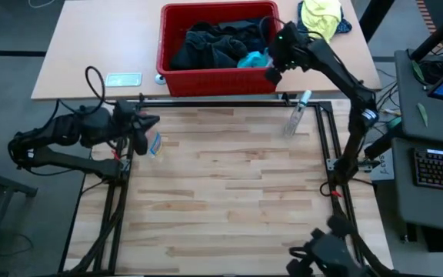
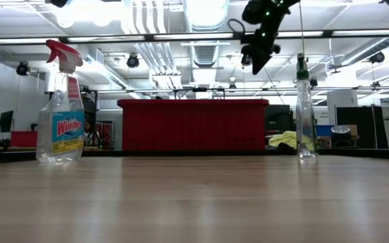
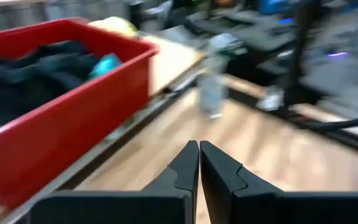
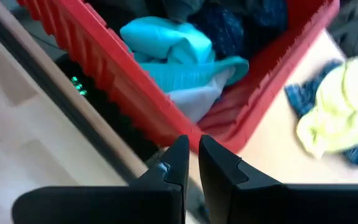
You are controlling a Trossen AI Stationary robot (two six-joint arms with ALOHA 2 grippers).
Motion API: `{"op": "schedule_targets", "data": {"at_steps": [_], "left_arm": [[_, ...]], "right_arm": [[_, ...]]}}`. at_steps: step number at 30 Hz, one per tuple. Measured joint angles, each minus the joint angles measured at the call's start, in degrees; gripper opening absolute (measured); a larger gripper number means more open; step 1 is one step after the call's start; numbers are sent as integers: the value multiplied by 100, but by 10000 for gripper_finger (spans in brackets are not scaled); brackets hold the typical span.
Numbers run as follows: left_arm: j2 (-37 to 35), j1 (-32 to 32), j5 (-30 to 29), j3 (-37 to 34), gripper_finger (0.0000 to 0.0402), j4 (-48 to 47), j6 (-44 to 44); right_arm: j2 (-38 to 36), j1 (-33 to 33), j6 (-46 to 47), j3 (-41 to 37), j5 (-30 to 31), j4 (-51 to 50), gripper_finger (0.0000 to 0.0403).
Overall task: Fold Laundry from Bin
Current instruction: Fold the blue pants
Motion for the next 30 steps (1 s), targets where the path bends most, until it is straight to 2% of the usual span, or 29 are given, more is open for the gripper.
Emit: {"op": "schedule_targets", "data": {"at_steps": [2, 4, 12, 16, 23, 30], "left_arm": [[19, -12, 319, -6, 0, 175, 324], [70, -18, 506, -42, 0, 282, 605], [558, -18, 463, -30, 0, 708, 737], [837, -18, 464, -39, 0, 591, 955], [1409, -18, 464, -46, 0, 721, 1777], [1877, -18, 464, -46, 0, 795, 1998]], "right_arm": [[143, 6, -369, 118, -8, 13, 28], [260, 5, -296, 142, -20, -2, 28], [728, 4, 618, 124, -17, -242, 28], [840, 17, 931, 124, 15, 278, 28], [1029, 17, 228, 124, -20, 1561, 28], [1267, 6, -156, 124, -17, 1972, 28]]}}
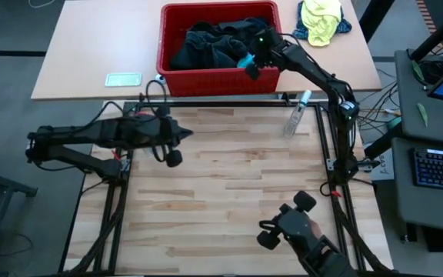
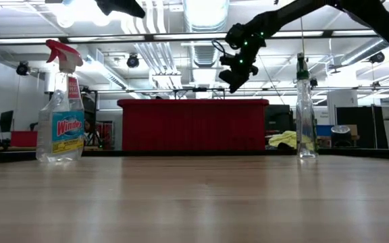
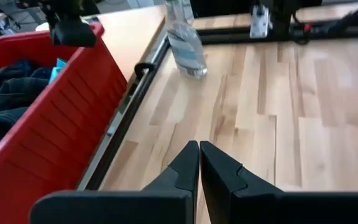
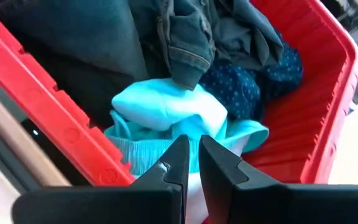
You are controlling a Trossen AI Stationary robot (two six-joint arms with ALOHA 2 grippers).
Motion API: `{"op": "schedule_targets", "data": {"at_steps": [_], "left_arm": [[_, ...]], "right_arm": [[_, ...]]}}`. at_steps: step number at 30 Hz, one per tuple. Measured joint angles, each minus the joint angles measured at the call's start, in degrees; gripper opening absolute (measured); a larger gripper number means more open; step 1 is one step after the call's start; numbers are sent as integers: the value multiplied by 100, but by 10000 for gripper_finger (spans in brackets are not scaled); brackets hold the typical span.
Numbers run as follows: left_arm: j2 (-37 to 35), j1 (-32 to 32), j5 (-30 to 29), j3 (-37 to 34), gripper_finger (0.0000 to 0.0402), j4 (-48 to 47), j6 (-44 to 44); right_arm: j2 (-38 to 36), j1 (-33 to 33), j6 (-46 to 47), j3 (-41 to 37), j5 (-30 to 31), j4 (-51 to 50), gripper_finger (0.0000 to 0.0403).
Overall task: Fold Laundry from Bin
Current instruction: Fold the blue pants
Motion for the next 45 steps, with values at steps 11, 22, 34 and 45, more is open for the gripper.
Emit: {"op": "schedule_targets", "data": {"at_steps": [11, 22, 34, 45], "left_arm": [[105, 0, 0, -2, 0, 69, -90], [130, 0, -1, -2, 0, 95, -170], [150, 2, -561, -2, 0, 195, -150], [150, 2, -1706, -4, 0, 480, 490]], "right_arm": [[-18, 28, 560, 2, 41, -67, 29], [-16, 28, 562, 4, 15, 449, 91], [-11, 37, 625, -77, -457, 957, 198], [0, 37, 654, -400, -466, 1291, 234]]}}
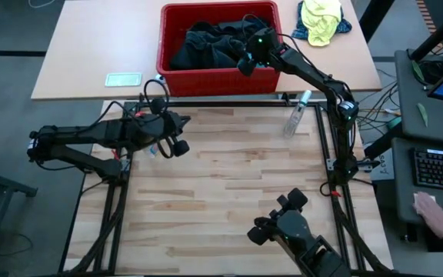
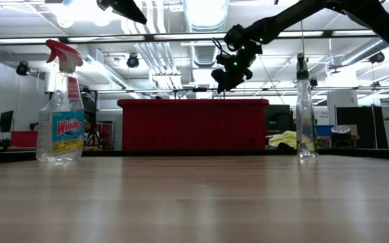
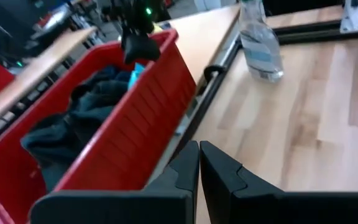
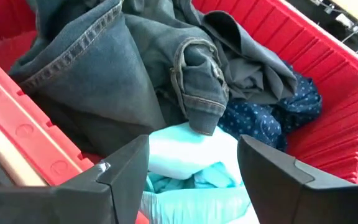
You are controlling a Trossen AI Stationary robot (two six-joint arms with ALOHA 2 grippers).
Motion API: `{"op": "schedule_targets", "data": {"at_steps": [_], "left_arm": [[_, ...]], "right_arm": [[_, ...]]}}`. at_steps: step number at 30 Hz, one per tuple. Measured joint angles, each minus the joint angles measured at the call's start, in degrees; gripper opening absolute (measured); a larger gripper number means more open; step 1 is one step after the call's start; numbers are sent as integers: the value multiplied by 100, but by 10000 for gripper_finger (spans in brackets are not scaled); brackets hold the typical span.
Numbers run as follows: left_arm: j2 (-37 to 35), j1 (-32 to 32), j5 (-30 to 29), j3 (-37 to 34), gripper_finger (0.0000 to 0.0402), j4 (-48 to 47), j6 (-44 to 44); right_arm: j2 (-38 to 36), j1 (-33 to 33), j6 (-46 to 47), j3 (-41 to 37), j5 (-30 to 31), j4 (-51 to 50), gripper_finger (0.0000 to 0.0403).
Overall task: Fold Laundry from Bin
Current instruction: Fold the blue pants
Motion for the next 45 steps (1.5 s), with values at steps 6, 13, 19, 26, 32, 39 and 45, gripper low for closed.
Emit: {"op": "schedule_targets", "data": {"at_steps": [6, 13, 19, 26, 32, 39, 45], "left_arm": [[0, 0, -11, 0, 0, 494, 387], [0, 0, -10, 0, 0, 555, 413], [0, 0, -8, 0, 0, 544, 395], [0, 0, 3, 0, 0, 359, 391], [0, 0, 1, -3, 0, 160, 386], [4, 0, -1, -43, 0, 42, 386], [4, 19, -3, -62, 0, 20, 410]], "right_arm": [[0, -3, 16, 0, 10, 164, 252], [42, -7, 408, -9, -682, 828, 271], [528, 4, 835, 46, -1451, 1493, 276], [1364, -55, 872, 590, -1453, 1580, 277], [2037, -68, 1024, 1498, -1667, 1516, 277], [2450, -37, 1638, 2146, -2364, 1806, 276], [2411, 91, 1626, 2183, -2377, 1928, 267]]}}
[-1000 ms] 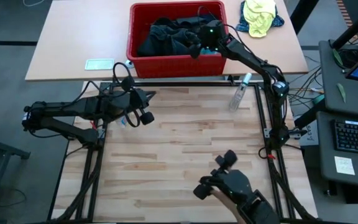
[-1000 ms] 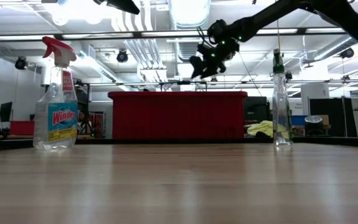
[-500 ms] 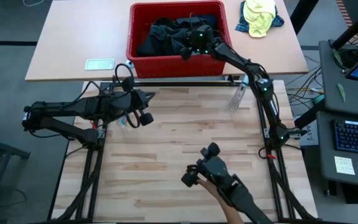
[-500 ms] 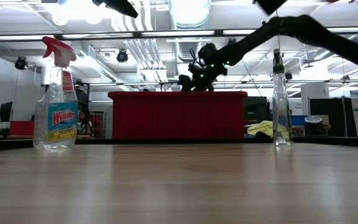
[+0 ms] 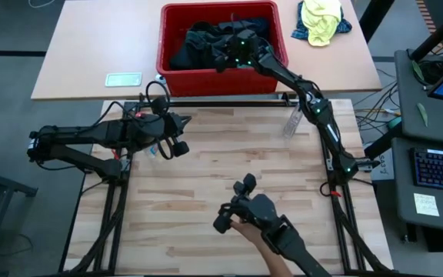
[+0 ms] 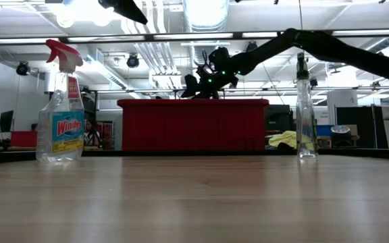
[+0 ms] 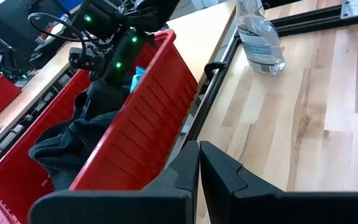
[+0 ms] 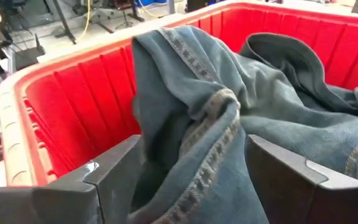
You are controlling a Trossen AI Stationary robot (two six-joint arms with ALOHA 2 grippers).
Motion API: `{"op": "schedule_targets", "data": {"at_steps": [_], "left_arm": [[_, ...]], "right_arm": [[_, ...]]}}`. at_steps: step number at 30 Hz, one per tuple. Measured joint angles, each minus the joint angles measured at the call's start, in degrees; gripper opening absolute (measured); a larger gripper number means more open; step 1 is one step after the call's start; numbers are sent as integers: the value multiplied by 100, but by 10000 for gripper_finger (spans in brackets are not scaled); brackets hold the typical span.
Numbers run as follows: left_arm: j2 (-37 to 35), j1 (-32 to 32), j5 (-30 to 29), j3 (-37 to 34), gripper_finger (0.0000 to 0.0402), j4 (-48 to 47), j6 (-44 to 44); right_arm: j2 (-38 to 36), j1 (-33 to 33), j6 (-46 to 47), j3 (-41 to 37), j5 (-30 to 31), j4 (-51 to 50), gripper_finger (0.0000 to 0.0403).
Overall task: Fold Laundry from Bin
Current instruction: Fold the blue pants
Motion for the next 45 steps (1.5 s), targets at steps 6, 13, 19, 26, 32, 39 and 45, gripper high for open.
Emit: {"op": "schedule_targets", "data": {"at_steps": [6, 13, 19, 26, 32, 39, 45], "left_arm": [[0, 18, -3, -14, 0, -5, 0], [0, 18, -3, -14, 0, -5, 2], [0, 18, -3, -14, 0, -5, 3], [0, 18, -3, -14, 0, -5, 0], [13, 18, -3, -14, 0, 8, 3], [98, 18, -4, -15, 0, 58, 3], [239, 46, -5, -14, 0, 65, 7]], "right_arm": [[0, 87, -26, 0, 200, 27, 252], [0, 47, 46, 0, 530, 26, 240], [54, 105, -155, 2, 487, -229, 237], [112, 88, -222, 20, 477, -352, 194], [126, 73, -498, 20, 431, -319, 100], [162, 51, -611, 20, 41, -87, 12], [23, -71, -462, 20, -61, 7, 8]]}}
